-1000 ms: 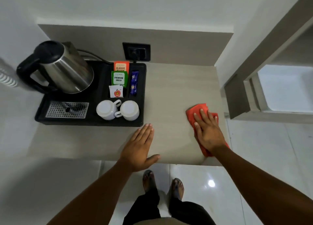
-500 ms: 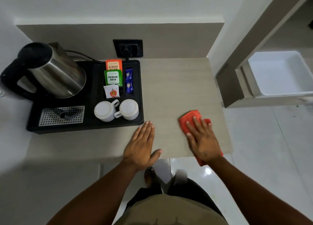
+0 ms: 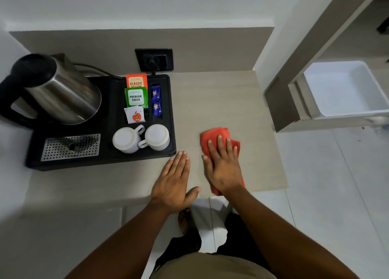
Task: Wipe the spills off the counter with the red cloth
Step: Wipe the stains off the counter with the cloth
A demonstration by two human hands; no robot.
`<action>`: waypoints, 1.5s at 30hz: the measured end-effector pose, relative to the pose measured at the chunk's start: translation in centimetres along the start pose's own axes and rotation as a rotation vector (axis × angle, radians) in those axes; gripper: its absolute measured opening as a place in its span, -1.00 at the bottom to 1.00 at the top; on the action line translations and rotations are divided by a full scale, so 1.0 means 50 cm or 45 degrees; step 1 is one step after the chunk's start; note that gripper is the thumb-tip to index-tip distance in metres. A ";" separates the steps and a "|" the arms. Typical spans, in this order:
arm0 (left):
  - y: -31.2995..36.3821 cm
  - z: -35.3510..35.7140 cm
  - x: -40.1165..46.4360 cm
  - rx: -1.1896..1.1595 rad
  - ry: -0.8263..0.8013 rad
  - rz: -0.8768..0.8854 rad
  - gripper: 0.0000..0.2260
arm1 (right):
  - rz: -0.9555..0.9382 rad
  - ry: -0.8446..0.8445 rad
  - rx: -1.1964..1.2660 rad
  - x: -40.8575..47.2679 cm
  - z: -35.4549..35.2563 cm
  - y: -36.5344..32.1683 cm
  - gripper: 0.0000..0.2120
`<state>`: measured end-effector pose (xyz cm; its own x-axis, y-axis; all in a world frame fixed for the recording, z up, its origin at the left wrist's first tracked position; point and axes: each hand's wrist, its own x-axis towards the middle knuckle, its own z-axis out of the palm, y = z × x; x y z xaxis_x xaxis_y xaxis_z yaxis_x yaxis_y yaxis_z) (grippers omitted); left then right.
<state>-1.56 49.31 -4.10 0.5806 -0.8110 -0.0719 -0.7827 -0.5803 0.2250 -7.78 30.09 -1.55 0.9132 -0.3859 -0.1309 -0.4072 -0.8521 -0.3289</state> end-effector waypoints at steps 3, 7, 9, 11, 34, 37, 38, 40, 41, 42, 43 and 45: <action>0.002 0.004 0.000 0.008 0.016 0.004 -0.14 | -0.076 -0.020 -0.060 -0.056 -0.015 0.095 -0.47; 0.010 0.001 0.002 0.041 0.015 -0.025 -0.15 | 0.177 0.006 -0.048 0.000 -0.066 0.197 -0.46; 0.029 -0.001 0.008 0.017 0.007 -0.093 -0.16 | 0.275 0.004 -0.033 0.077 -0.079 0.205 -0.44; 0.047 0.004 0.016 -0.014 0.019 -0.161 -0.16 | 0.313 0.017 -0.041 0.154 -0.083 0.187 -0.45; 0.101 -0.040 0.101 0.005 0.080 -0.025 -0.15 | -0.052 0.149 -0.040 0.203 -0.146 0.200 -0.41; 0.090 -0.013 0.061 0.015 0.058 -0.090 -0.15 | -0.268 0.084 -0.057 0.086 -0.065 0.141 -0.45; 0.085 -0.008 0.053 0.007 0.052 -0.108 -0.15 | -0.302 0.078 -0.067 0.061 -0.053 0.146 -0.47; 0.073 -0.005 0.045 -0.010 0.045 -0.129 -0.16 | -0.291 0.055 -0.063 0.042 -0.042 0.170 -0.53; 0.069 -0.002 0.040 -0.012 0.035 -0.126 -0.16 | -0.247 0.045 -0.034 0.043 -0.043 0.180 -0.55; 0.066 0.002 0.035 -0.022 0.014 -0.114 -0.16 | -0.199 0.027 0.009 0.049 -0.042 0.185 -0.56; 0.068 0.005 0.036 -0.037 -0.011 -0.089 -0.15 | -0.163 0.017 0.056 0.055 -0.043 0.186 -0.58; 0.082 0.004 0.061 -0.050 -0.077 -0.019 -0.15 | -0.113 -0.004 0.150 0.075 -0.050 0.176 -0.59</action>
<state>-3.02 44.44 -3.62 0.5769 -0.8058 -0.1340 -0.7637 -0.5903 0.2616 -7.98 20.25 -2.58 0.9457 -0.3096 -0.0989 -0.3202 -0.8352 -0.4471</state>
